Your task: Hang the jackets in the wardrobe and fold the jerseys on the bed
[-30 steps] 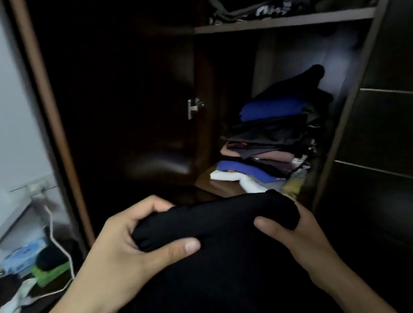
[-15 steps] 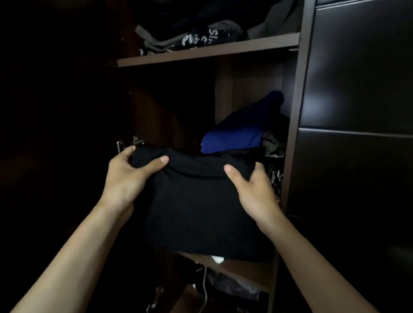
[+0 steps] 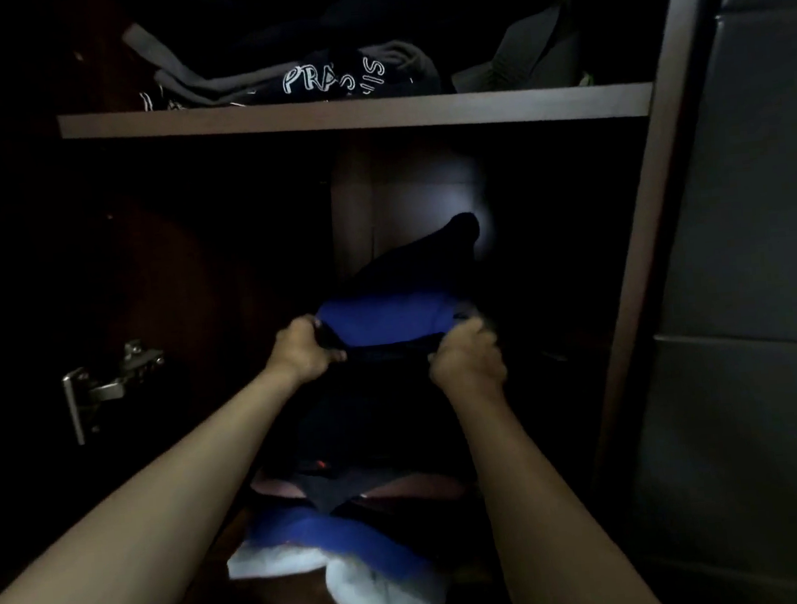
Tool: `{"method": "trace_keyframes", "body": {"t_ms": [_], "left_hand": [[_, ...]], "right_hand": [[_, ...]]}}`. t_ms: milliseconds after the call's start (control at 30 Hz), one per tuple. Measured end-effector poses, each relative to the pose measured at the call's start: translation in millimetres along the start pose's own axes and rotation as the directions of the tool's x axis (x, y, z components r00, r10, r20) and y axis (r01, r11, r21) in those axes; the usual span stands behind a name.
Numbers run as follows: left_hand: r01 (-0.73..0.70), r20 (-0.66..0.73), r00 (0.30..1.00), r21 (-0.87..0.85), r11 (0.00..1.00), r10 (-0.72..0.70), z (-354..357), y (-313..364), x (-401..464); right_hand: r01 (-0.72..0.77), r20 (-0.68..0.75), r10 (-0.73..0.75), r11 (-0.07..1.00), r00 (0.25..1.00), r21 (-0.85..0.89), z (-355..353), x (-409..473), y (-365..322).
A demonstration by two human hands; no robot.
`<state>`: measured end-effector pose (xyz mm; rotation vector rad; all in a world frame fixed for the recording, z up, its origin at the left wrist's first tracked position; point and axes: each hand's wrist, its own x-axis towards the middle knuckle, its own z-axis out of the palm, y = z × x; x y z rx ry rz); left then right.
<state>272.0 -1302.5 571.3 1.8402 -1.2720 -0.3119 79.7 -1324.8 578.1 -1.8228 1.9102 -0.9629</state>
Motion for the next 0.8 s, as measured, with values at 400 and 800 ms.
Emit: {"method": "trace_keyframes", "body": {"t_ms": [400,800], "left_hand": [[-0.346,-0.270,0.880,0.198,0.917,0.391,22,-16,-11],[-0.273,0.287,0.942,0.363,0.891,0.172,48,-25,-21]], "right_hand": [[0.603,0.099,-0.603,0.744,0.791,-0.287,33,-8,0],[0.443,0.224,-0.383,0.798,0.896,-0.408,43,-13,11]]}}
